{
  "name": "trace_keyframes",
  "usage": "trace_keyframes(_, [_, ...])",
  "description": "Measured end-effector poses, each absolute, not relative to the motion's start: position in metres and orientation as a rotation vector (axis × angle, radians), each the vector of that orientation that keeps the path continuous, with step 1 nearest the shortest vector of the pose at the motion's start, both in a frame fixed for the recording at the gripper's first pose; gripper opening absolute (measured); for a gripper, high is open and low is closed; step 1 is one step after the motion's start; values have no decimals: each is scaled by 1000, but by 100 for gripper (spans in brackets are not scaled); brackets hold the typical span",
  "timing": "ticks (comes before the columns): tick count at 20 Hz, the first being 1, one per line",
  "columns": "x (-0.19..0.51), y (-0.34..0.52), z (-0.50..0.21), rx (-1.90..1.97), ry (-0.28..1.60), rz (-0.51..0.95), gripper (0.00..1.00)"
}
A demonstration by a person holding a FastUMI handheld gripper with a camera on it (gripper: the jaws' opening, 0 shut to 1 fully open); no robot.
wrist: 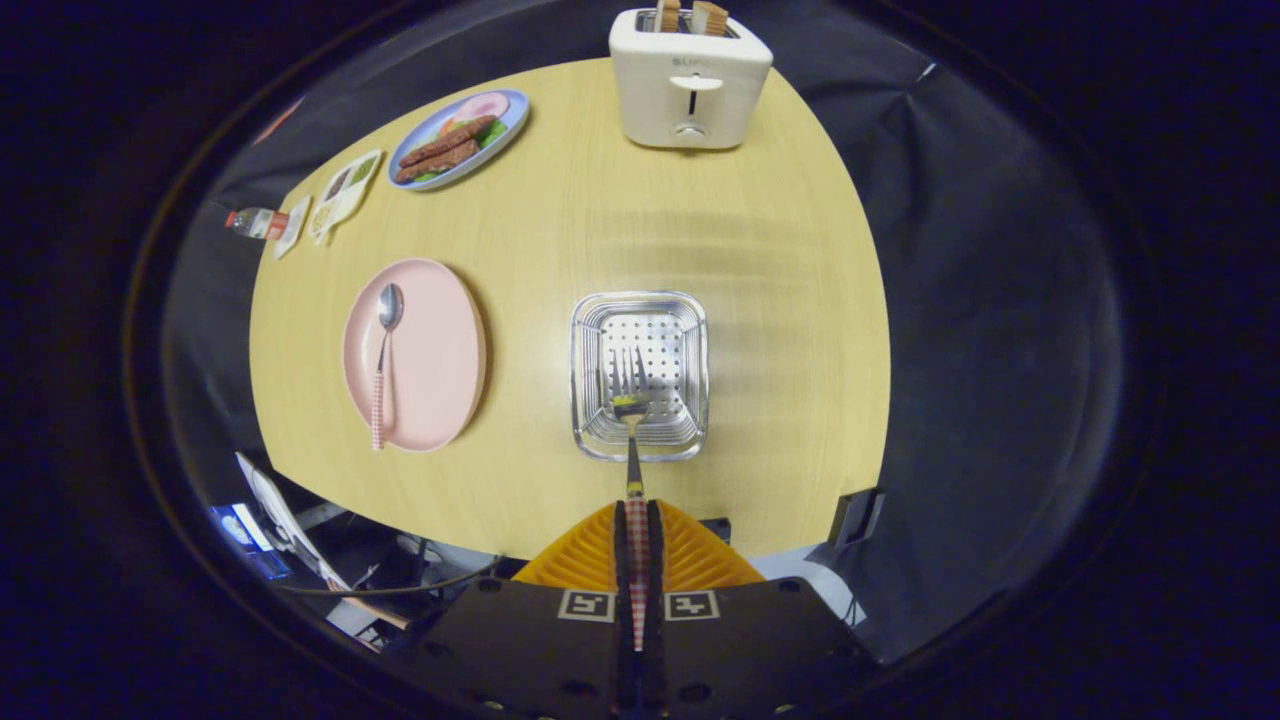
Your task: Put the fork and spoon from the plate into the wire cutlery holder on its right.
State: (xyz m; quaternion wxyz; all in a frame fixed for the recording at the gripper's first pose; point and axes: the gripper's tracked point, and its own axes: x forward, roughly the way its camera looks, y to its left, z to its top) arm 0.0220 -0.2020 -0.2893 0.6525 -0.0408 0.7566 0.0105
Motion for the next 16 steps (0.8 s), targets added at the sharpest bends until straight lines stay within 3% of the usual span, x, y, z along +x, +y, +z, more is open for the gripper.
trace_keyframes(16, [40,-200,-311,-73,1815,0,7])
